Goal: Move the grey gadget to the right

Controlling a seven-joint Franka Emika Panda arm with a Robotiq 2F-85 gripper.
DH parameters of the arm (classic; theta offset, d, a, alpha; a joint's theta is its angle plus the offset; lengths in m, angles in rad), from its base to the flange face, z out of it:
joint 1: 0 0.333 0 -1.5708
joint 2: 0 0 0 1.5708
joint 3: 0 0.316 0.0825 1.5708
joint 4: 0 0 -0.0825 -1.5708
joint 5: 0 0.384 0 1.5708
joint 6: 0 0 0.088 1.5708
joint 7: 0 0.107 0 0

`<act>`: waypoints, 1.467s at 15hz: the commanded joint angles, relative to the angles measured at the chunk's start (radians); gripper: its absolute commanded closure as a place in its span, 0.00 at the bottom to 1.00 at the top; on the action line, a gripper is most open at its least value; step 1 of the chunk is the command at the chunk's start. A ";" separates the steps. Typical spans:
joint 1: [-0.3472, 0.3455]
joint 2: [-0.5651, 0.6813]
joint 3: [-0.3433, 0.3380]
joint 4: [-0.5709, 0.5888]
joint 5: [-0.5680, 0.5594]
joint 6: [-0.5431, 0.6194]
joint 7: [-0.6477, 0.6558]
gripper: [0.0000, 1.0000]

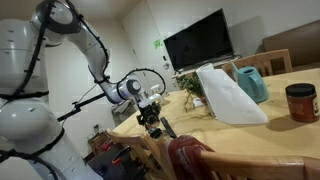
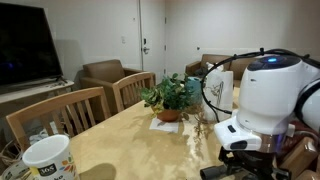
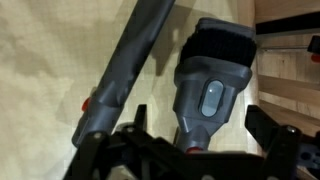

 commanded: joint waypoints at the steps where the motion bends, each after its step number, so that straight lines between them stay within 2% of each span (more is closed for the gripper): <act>1: -0.023 0.001 0.020 0.002 -0.016 -0.005 0.011 0.00; 8: -0.023 0.001 0.020 0.002 -0.016 -0.005 0.011 0.00; 22: -0.007 0.001 0.013 -0.046 -0.023 0.062 0.194 0.00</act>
